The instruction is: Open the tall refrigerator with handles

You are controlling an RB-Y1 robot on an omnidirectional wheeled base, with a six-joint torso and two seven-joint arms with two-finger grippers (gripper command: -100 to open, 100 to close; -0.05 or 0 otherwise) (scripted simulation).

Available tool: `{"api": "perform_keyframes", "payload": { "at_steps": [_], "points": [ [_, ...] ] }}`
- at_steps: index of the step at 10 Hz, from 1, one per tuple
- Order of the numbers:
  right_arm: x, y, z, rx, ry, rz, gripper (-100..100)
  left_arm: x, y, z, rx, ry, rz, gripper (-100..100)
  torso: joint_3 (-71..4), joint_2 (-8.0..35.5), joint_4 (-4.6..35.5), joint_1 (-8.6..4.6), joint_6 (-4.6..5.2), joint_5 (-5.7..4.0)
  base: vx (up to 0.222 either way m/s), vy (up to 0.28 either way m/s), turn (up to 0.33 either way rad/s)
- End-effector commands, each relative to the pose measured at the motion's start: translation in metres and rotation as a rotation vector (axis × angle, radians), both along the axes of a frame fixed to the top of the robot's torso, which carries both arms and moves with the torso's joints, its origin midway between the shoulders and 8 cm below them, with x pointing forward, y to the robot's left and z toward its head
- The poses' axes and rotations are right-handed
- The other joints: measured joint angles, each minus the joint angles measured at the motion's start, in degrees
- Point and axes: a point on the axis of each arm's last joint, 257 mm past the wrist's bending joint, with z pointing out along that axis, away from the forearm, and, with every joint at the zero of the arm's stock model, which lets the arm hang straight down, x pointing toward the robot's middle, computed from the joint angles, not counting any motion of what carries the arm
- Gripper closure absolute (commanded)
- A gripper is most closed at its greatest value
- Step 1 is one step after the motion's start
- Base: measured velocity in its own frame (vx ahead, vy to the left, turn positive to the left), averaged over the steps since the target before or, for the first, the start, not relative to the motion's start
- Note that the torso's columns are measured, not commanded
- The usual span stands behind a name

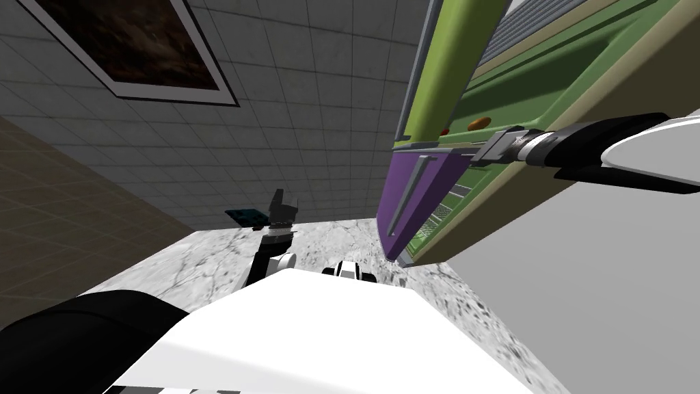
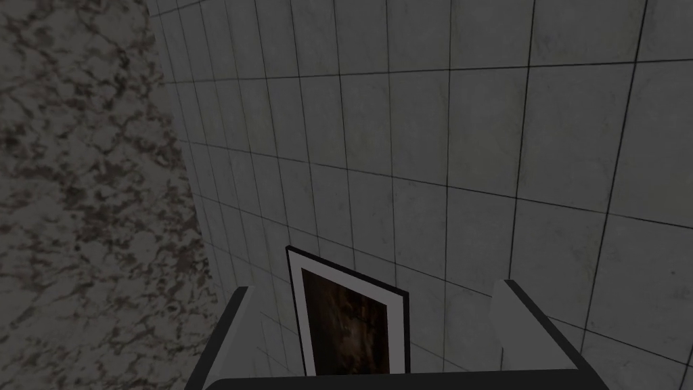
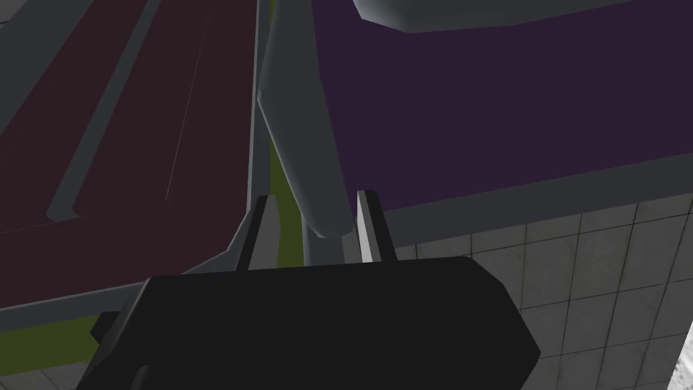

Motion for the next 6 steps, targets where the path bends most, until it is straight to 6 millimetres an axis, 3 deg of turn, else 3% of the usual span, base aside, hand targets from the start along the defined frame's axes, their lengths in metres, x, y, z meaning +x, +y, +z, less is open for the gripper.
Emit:
{"api": "perform_keyframes", "payload": {
  "at_steps": [1,3,4,6],
  "points": [
    [0.001,-0.017,0.018,-0.005,-0.035,-0.033,100,0.000,0.000,0.000,0.000,0.000,0.000,0,0.0,0.0,-0.1,0.00,-0.21,0.10,0.032,0.261,-0.053],
    [0.001,-0.030,0.018,-0.007,-0.036,-0.059,100,0.000,0.000,0.000,0.000,0.000,0.000,0,0.0,0.1,0.0,-0.30,-0.01,-0.04,0.023,0.305,-0.060],
    [0.001,-0.031,0.004,-0.001,-0.001,-0.062,100,0.000,0.000,0.000,0.000,0.000,0.000,0,0.2,0.4,0.1,-0.51,-0.01,-0.10,-0.036,0.131,-0.035],
    [-0.015,-0.060,-0.016,0.060,0.004,-0.096,100,0.000,0.000,0.000,0.000,0.000,0.000,0,0.4,0.4,0.0,-1.08,0.08,-0.57,0.034,0.162,0.381]
  ]
}}
